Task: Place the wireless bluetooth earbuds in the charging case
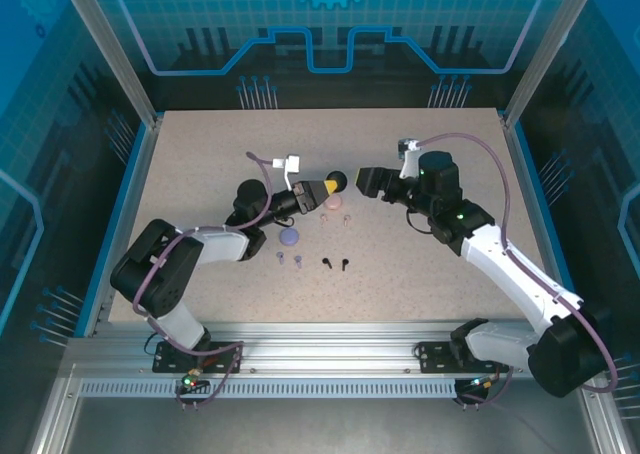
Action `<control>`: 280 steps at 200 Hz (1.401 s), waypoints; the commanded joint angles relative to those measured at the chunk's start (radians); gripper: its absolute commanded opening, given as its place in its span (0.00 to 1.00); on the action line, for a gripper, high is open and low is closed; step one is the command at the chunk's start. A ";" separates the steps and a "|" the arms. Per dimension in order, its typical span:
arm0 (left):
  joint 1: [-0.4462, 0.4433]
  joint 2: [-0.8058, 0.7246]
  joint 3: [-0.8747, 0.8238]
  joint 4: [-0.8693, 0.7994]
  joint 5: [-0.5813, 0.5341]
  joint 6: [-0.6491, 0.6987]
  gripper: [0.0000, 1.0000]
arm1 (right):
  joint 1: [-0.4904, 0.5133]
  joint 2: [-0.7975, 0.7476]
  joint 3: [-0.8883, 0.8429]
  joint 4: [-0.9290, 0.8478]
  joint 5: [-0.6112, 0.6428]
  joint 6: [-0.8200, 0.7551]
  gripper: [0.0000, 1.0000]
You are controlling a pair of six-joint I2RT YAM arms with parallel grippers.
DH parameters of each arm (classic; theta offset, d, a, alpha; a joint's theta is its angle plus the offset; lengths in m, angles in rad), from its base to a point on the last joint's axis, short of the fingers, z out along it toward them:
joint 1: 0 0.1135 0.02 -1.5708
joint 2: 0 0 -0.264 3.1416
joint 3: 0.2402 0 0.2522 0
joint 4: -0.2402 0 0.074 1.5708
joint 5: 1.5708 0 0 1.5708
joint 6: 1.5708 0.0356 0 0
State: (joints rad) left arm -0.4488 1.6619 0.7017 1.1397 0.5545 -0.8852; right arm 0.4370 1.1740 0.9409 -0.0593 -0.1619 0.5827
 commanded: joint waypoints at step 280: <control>0.015 -0.117 0.070 -0.075 0.220 0.052 0.00 | -0.084 -0.044 -0.164 0.231 -0.318 0.080 0.58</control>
State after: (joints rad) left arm -0.4339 1.5368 0.7734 0.9401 0.7433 -0.8127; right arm 0.3607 1.1450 0.8253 0.0650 -0.3813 0.5610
